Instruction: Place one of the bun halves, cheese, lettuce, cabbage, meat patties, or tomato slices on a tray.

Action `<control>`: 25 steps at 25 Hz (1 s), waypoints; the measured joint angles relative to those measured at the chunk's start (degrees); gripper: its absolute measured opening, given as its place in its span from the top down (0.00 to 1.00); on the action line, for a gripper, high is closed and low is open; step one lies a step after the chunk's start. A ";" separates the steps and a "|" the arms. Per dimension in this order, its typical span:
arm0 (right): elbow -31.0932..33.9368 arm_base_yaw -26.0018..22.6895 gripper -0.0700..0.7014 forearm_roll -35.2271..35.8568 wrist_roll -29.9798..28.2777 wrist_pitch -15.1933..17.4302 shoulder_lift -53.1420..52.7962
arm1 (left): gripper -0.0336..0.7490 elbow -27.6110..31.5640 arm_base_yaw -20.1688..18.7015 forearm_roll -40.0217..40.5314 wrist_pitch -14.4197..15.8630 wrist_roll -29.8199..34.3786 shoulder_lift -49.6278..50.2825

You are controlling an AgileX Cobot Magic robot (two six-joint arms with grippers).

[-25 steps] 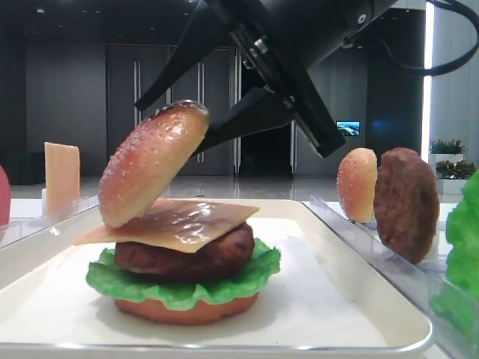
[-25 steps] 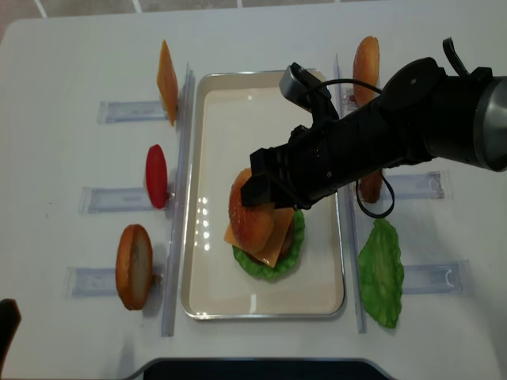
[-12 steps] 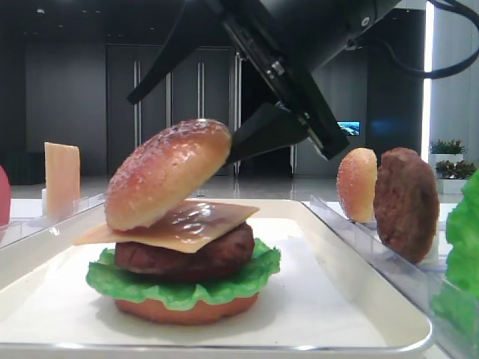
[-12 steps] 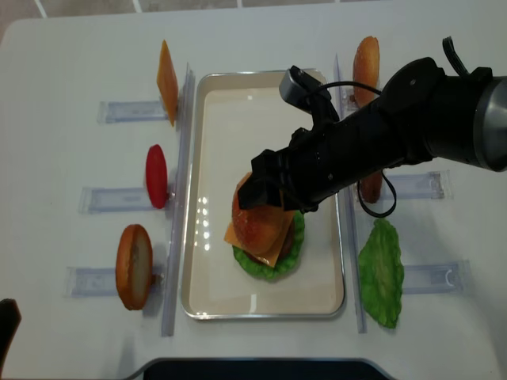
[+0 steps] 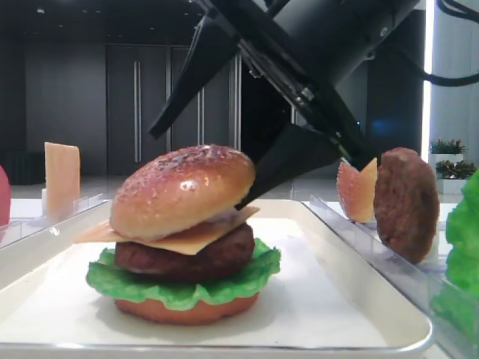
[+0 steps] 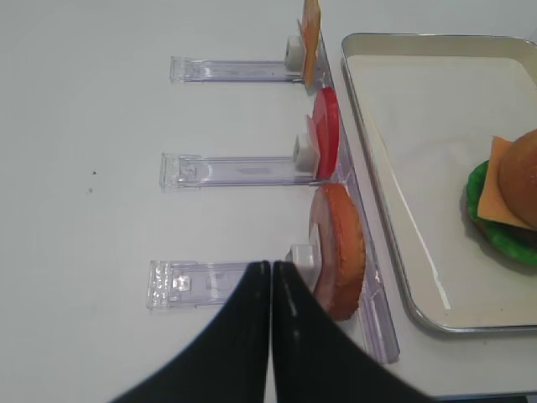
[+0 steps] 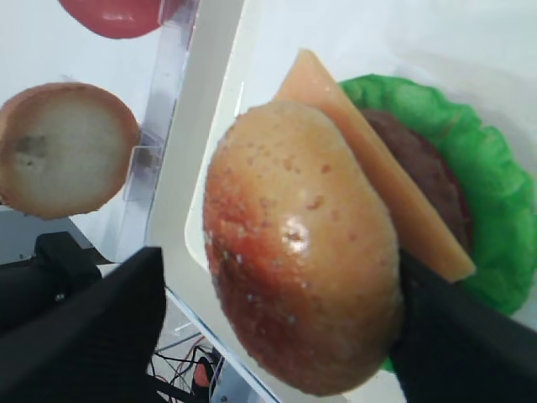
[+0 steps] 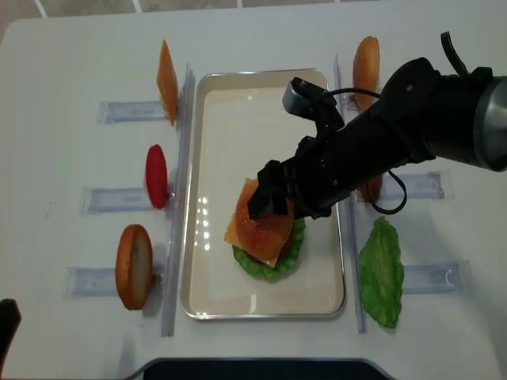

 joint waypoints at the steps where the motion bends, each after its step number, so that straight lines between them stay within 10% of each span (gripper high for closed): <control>1: 0.00 0.00 0.23 -0.67 0.32 -0.07 -0.14 | 0.96 0.00 0.00 0.00 0.00 0.00 0.00; 17: -4.45 0.00 0.23 -20.08 15.78 -1.37 -7.49 | 0.96 0.00 0.00 0.00 0.00 0.00 0.00; 25: -13.87 -0.19 0.23 -38.38 29.68 4.27 -8.02 | 0.96 0.00 0.00 0.00 0.00 0.00 0.00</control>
